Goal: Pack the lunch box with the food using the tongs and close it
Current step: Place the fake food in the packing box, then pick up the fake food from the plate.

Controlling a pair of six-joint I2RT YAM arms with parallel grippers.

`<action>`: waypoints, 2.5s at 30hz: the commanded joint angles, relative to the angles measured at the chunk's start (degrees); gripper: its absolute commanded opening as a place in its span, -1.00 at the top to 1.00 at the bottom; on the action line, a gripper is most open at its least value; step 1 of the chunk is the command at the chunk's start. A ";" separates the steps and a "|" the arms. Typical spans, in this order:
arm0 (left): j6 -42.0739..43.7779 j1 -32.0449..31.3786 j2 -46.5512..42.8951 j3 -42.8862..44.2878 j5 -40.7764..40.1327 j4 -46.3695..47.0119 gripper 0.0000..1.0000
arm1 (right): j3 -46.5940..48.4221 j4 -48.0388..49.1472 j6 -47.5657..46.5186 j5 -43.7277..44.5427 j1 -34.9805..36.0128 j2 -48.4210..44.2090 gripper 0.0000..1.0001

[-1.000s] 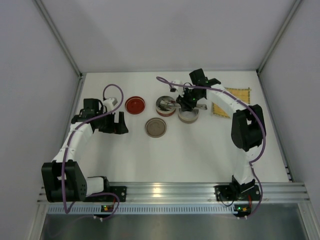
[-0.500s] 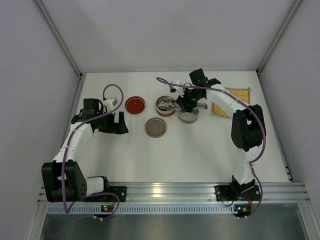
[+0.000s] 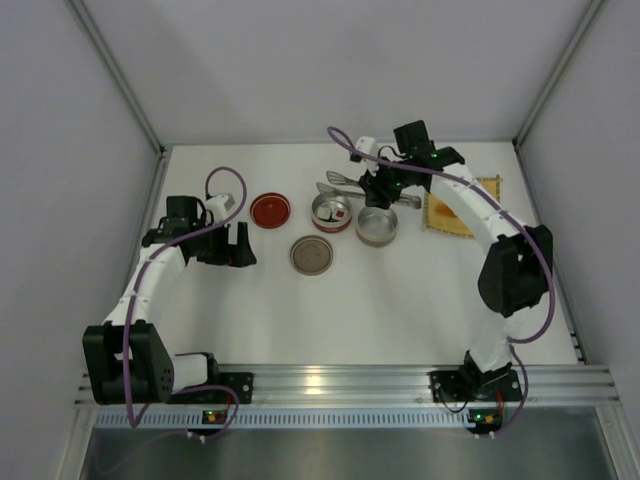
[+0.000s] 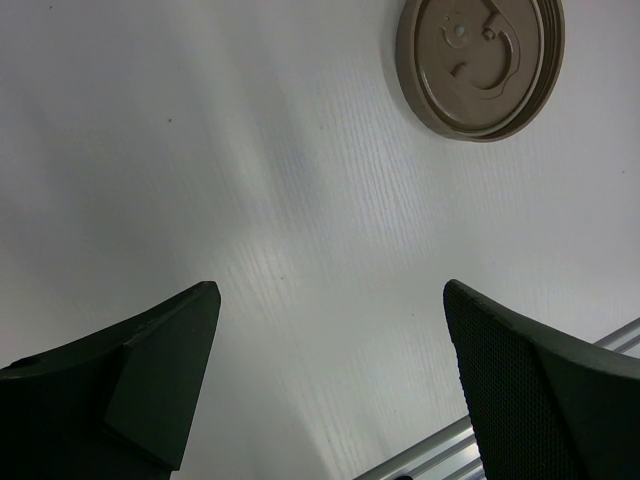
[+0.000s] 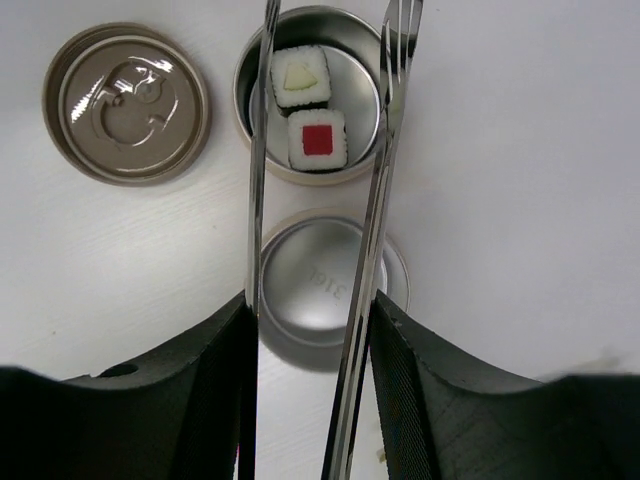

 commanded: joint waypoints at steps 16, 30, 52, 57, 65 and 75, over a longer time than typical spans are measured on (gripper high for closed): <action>1.16 0.37 -1.60 1.57 2.22 0.47 -0.96 | -17.71 -8.47 -12.59 4.17 -28.58 -22.28 0.14; 1.52 0.37 -1.08 1.13 2.22 -0.06 -0.96 | -15.07 -10.50 -27.37 8.92 -36.24 -12.88 0.14; 0.90 0.29 0.77 2.18 2.66 -0.06 -0.96 | -10.59 -8.56 -28.69 11.47 -36.15 -6.37 0.06; 0.64 0.37 1.21 2.18 2.83 -0.06 -0.96 | -10.42 -8.04 -29.57 12.96 -36.24 -5.32 0.04; 0.72 0.37 1.03 2.01 2.40 0.11 -0.96 | -8.93 -7.16 -29.40 12.79 -36.15 -5.14 0.03; 0.72 0.29 1.21 2.01 2.31 0.03 -0.96 | -5.24 -8.74 -28.60 11.12 -36.23 -4.18 0.04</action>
